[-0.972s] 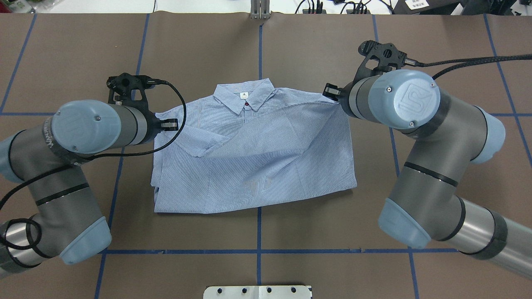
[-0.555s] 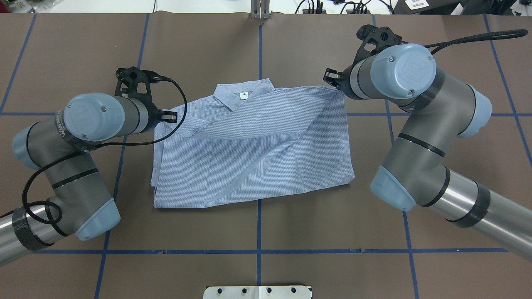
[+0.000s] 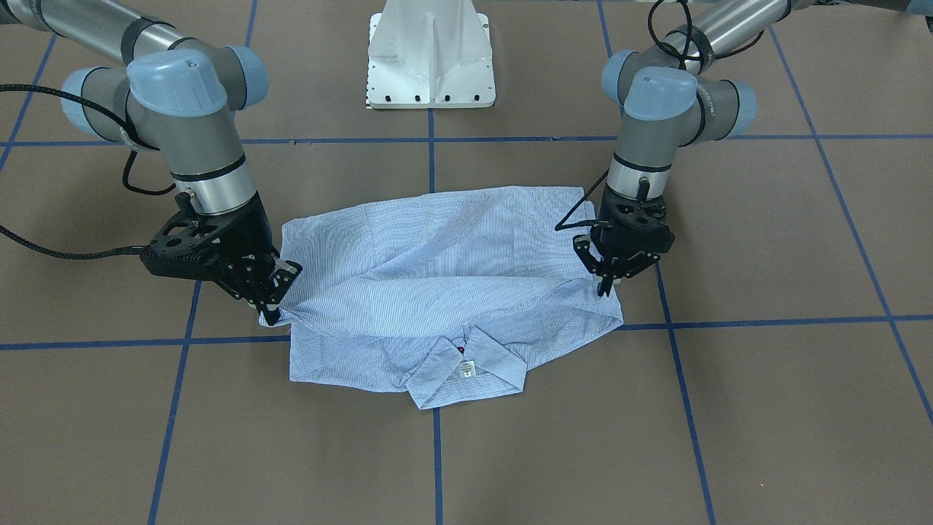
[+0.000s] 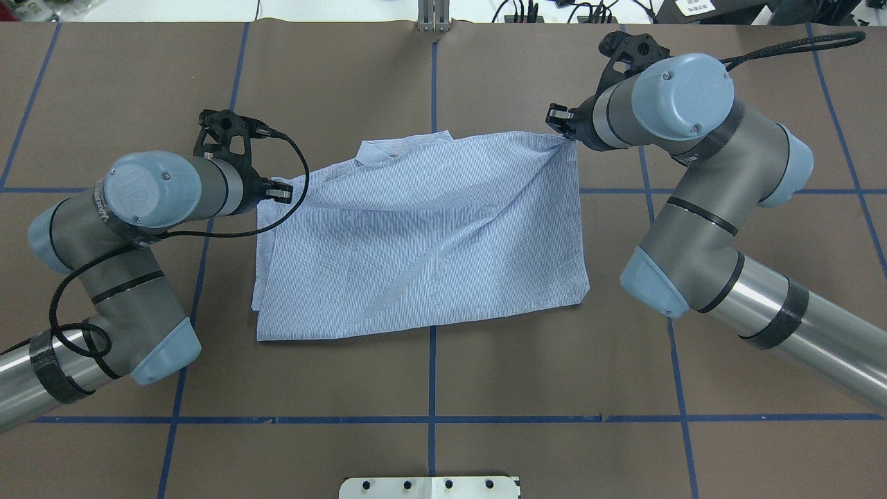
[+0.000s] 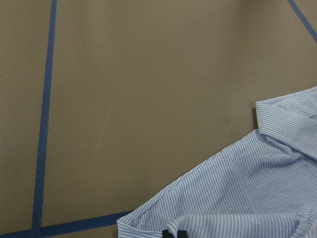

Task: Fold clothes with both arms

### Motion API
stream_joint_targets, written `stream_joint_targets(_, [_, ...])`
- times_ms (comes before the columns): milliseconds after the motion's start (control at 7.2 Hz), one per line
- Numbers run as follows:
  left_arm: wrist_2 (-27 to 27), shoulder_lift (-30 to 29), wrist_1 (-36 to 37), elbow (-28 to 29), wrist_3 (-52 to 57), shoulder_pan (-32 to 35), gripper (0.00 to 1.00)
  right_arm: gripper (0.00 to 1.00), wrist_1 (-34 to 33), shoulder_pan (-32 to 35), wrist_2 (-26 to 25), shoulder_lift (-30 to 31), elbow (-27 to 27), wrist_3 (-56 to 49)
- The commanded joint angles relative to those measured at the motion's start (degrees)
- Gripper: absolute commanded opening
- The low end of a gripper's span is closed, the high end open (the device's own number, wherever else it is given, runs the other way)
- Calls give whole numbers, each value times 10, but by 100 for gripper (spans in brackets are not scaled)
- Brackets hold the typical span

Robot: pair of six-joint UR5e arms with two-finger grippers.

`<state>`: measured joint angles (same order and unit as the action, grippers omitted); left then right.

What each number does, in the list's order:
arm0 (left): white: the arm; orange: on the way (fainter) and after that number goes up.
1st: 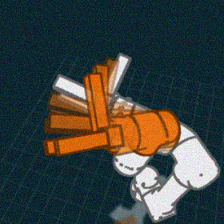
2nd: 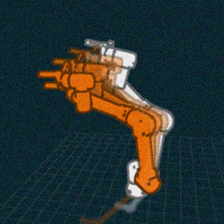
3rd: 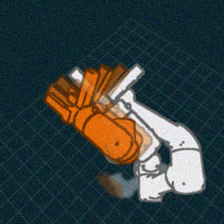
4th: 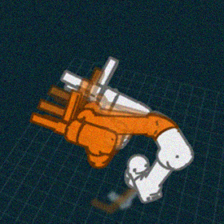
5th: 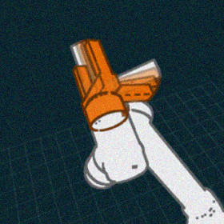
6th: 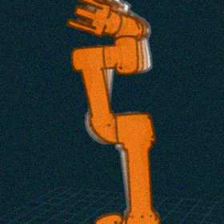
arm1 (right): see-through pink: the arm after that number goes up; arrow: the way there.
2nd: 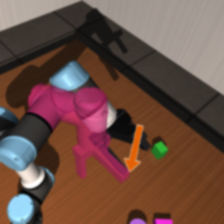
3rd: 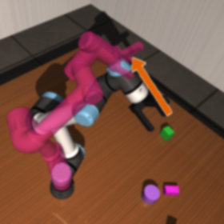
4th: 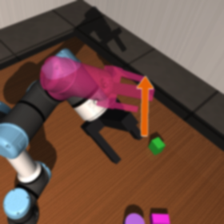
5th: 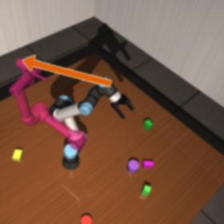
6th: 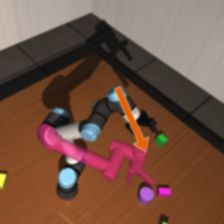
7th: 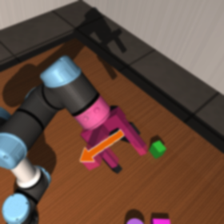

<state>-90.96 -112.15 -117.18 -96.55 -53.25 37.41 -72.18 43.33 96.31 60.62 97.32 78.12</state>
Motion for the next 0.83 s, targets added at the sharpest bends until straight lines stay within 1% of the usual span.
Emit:
stream_joint_targets(0, [-29,-1,-1,0,27,17,0,0,1,0,2,-32,-32,-2])
stream_joint_targets(139, [-68,-1,-1,-2,58,40,0,0,2,5,4,-47,-39,-1])
stream_joint_targets(416, [-90,-2,-1,-5,66,68,0,0,2,36,40,-66,-39,-2])
stream_joint_targets(555, [-121,-4,-1,-6,79,83,0,0,2,49,54,-73,-38,-2])
stream_joint_targets(694, [-130,-6,0,-5,85,90,0,0,2,53,57,-74,-39,-3])
